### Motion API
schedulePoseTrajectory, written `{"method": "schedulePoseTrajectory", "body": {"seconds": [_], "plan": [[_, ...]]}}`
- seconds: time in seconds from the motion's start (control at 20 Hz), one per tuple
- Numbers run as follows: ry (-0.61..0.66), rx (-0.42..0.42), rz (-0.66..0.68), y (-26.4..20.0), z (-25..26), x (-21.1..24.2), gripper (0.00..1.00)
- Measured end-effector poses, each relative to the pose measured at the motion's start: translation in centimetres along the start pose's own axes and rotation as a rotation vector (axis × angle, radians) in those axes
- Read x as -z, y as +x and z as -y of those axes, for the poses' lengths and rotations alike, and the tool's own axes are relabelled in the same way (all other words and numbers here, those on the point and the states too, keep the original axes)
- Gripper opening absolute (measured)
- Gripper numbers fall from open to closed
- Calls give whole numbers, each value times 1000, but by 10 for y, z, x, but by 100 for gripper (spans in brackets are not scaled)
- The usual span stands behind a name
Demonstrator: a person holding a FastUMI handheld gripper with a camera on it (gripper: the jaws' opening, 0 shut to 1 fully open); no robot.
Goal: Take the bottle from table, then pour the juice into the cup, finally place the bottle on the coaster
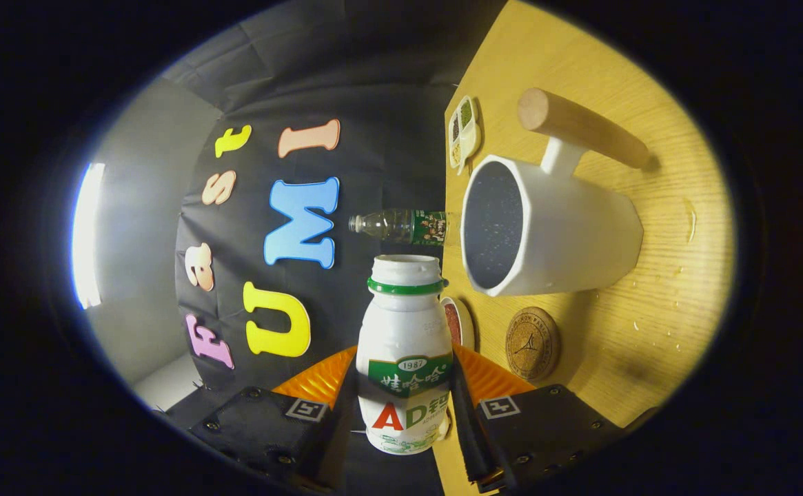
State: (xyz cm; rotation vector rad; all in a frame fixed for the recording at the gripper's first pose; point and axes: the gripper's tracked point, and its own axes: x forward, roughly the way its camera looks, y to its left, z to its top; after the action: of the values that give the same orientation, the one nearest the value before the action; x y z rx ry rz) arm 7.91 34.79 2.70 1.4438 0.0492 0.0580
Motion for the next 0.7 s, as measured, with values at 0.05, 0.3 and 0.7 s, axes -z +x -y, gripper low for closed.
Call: {"method": "schedulePoseTrajectory", "body": {"seconds": [0.05, 0.3, 0.7], "plan": [[-43, 4, -1, 1, -1, 2, 65], [-182, -35, 16, 0, -6, 1, 65], [-454, -26, 12, 9, -12, 7, 65]]}}
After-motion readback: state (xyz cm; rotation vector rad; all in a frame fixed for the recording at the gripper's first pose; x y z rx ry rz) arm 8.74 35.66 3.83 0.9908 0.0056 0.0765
